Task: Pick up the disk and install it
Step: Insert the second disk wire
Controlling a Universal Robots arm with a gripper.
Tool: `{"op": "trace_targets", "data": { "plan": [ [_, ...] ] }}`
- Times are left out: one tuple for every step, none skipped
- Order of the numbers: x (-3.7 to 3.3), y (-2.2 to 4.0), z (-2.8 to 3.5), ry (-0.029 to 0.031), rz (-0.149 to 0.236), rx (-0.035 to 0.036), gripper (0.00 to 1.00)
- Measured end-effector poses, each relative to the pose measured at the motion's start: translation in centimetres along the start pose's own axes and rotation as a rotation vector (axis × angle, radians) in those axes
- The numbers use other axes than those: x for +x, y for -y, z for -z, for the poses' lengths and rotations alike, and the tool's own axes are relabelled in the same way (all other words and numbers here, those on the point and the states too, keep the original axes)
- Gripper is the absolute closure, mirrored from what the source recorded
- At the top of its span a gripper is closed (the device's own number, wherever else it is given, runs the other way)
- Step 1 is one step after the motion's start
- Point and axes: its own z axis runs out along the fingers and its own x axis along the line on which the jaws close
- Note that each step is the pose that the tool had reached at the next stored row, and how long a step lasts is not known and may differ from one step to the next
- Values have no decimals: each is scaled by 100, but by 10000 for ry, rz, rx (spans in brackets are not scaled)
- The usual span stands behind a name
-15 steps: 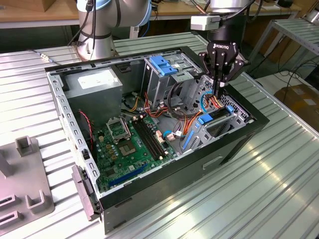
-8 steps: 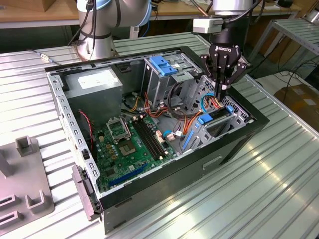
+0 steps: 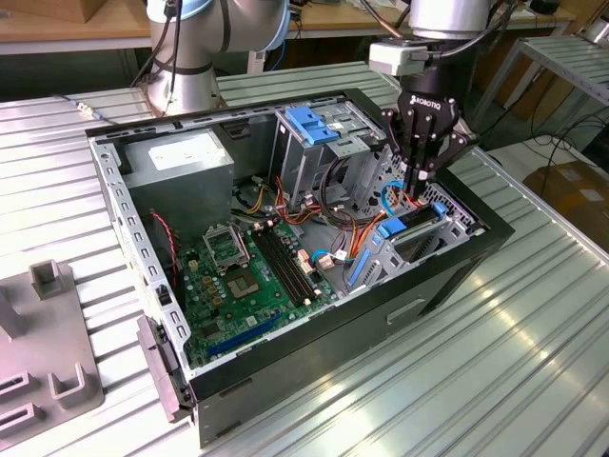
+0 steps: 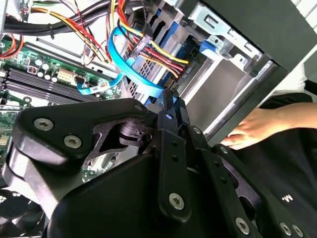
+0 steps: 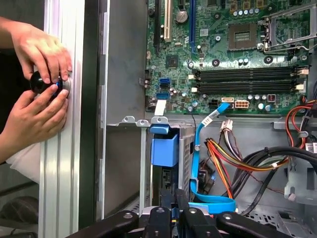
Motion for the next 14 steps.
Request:
{"op": "trace_targets", "data": {
  "plan": [
    [15, -8, -6, 23, 3, 1, 84],
    [28, -16, -11, 36, 7, 3, 84],
    [48, -26, -19, 44, 13, 5, 84],
    [68, -36, -26, 51, 20, 8, 84],
    [100, -50, -37, 67, 31, 13, 84],
    [115, -56, -43, 89, 41, 20, 84],
    [126, -60, -47, 120, 51, 30, 84],
    [137, -66, -51, 252, 74, 55, 84],
    [142, -71, -54, 396, 88, 73, 84],
    [147, -75, -55, 507, 96, 86, 84],
    [155, -80, -59, 691, 108, 104, 84],
    [162, -82, -61, 884, 116, 123, 84],
    [168, -83, -63, 1031, 120, 139, 84],
    [180, -84, -67, 1272, 119, 186, 84]
  ]
}}
